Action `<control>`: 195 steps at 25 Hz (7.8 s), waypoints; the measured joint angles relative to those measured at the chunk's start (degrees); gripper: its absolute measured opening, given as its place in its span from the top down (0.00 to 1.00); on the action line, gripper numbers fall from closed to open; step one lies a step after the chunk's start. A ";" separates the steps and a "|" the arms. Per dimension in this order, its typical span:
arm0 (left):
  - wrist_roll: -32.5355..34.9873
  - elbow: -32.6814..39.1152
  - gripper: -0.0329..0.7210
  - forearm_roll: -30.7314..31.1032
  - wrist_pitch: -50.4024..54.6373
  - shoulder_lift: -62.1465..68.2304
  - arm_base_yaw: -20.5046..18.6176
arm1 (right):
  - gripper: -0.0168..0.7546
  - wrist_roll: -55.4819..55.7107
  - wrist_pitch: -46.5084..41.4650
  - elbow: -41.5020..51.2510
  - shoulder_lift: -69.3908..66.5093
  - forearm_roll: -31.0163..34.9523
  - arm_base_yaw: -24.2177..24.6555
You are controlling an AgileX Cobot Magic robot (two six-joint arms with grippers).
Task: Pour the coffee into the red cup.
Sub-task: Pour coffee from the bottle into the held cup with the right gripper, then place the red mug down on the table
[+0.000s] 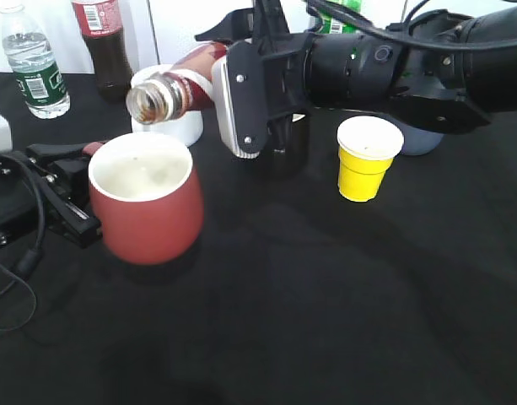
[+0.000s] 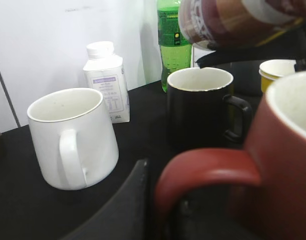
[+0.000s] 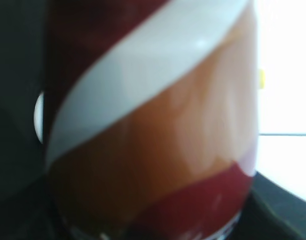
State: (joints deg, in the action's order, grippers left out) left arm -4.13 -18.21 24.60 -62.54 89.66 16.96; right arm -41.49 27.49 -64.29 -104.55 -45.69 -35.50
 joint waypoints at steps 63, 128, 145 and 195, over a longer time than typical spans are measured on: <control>0.07 0.00 0.85 0.05 -0.85 0.00 0.00 | 0.29 -15.60 0.71 0.00 0.00 7.09 0.00; 0.25 0.00 0.83 0.00 -0.75 0.00 0.00 | 0.29 -20.87 1.33 0.00 0.00 7.63 0.00; 0.25 0.00 0.83 -0.17 -0.40 0.00 0.00 | 0.29 -21.48 1.45 0.00 0.00 7.70 0.00; 1.61 0.00 0.83 -20.23 -2.16 0.00 -12.29 | 0.29 69.26 5.54 0.00 0.00 11.83 -0.14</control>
State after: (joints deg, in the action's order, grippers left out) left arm -2.51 -18.21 4.37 -64.69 89.66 4.66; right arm 27.77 33.03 -64.29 -104.55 -33.86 -35.64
